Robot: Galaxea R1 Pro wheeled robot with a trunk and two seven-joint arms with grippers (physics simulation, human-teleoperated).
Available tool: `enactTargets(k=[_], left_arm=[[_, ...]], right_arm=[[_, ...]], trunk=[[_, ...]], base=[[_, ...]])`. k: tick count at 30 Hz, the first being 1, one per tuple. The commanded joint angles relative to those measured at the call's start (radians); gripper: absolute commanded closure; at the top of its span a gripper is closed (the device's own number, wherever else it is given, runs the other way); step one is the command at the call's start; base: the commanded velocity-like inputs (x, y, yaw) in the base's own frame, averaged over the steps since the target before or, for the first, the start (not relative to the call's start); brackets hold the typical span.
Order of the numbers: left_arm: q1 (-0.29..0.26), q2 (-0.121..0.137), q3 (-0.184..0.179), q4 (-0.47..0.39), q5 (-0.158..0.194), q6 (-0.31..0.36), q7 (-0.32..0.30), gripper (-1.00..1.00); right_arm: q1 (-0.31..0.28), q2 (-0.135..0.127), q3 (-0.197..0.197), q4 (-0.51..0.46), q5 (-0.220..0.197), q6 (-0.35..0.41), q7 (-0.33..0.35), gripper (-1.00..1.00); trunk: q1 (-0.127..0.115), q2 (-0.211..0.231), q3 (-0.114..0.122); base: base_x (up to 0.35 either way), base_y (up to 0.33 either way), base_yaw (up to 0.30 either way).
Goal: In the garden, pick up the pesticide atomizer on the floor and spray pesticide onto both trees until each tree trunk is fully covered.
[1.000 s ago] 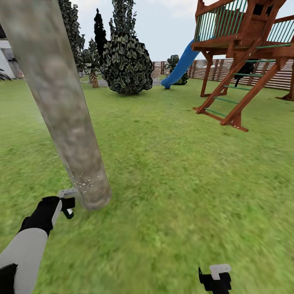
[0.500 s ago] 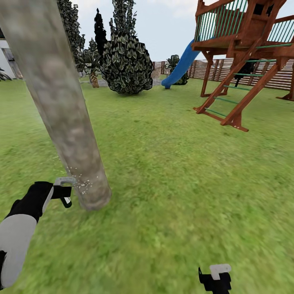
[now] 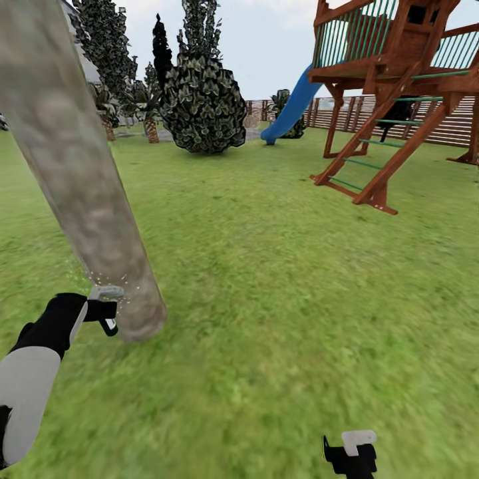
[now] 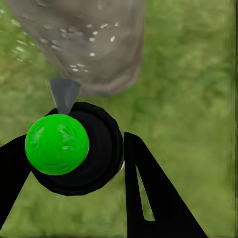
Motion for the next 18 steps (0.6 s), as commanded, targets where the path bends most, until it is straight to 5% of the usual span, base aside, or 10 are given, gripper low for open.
enactTargets(k=[1,7,14,18], left_arm=[[-0.002,-0.001,0.004,-0.002,-0.01,0.005,-0.009,1.0],[0.009,-0.007,0.004,-0.075,-0.009,0.016,-0.009,1.0],[0.013,-0.007,0.005,-0.09,-0.007,0.055,-0.008,1.0],[0.013,-0.008,0.002,-0.09,-0.01,0.053,-0.007,1.0]], right_arm=[[-0.001,0.0,-0.004,0.001,0.011,-0.001,-0.006,-1.0],[-0.001,0.0,-0.004,0.001,0.011,-0.001,-0.006,-1.0],[-0.001,0.0,-0.004,0.001,0.011,-0.001,-0.006,-1.0],[-0.001,0.0,-0.004,0.001,0.011,-0.001,-0.005,-1.0]], trunk=[[0.0,0.0,-0.001],[0.0,0.0,-0.001],[0.0,0.0,-0.001],[0.0,0.0,-0.001]], base=[[-0.134,-0.271,0.0],[0.001,-0.272,0.129],[0.175,-0.241,0.274],[0.187,-0.232,0.043]])
